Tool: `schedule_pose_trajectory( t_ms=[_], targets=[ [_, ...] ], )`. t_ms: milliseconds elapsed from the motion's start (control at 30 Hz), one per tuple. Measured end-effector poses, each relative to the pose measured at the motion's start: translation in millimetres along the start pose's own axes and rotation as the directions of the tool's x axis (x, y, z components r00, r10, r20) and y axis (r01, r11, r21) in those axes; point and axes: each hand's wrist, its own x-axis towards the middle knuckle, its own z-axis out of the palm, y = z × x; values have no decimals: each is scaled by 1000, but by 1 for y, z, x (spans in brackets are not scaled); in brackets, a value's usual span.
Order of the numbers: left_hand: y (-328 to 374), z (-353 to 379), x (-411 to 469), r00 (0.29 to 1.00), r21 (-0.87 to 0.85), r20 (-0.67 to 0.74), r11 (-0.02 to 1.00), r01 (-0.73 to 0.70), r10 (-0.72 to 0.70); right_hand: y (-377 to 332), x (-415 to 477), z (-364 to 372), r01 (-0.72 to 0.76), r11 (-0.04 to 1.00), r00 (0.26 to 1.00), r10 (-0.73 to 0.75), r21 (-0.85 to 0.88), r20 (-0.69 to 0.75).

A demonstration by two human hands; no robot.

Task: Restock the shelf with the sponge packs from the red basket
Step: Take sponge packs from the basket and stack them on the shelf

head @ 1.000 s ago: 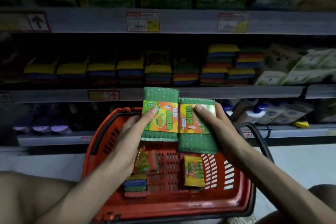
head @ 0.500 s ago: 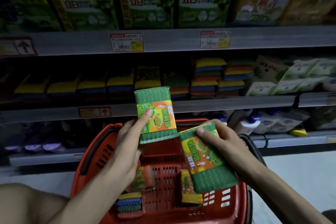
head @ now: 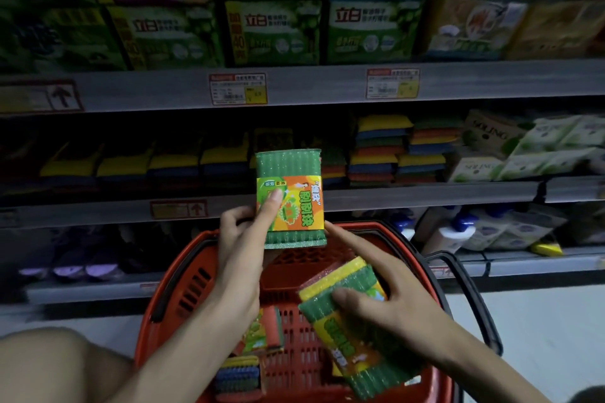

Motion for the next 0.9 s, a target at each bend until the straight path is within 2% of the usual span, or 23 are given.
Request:
schedule_pose_trajectory(
  t_ms=[133, 267, 400, 500, 667, 900],
  targets=[
    [3, 2, -2, 994, 71, 30, 991, -111, 109, 0, -2, 8, 3, 998, 1000, -3, 57, -1],
    [-1, 2, -7, 973, 189, 119, 958, -216, 196, 0, 0, 7, -8, 992, 996, 20, 125, -89],
    [-4, 1, -7, 960, 330, 111, 902, -278, 255, 1, 3, 2, -3, 988, 990, 24, 151, -138],
    [-3, 3, -6, 950, 296, 90, 903, -311, 298, -1, 7, 4, 11, 986, 987, 15, 165, -158],
    [0, 13, 0, 950, 155, -39, 941, -301, 310, 1, 18, 8, 25, 987, 975, 12, 161, -222],
    [1, 33, 13, 933, 58, -90, 937, -344, 348, 2, 37, 8, 26, 979, 957, 34, 204, -287]
  ],
)
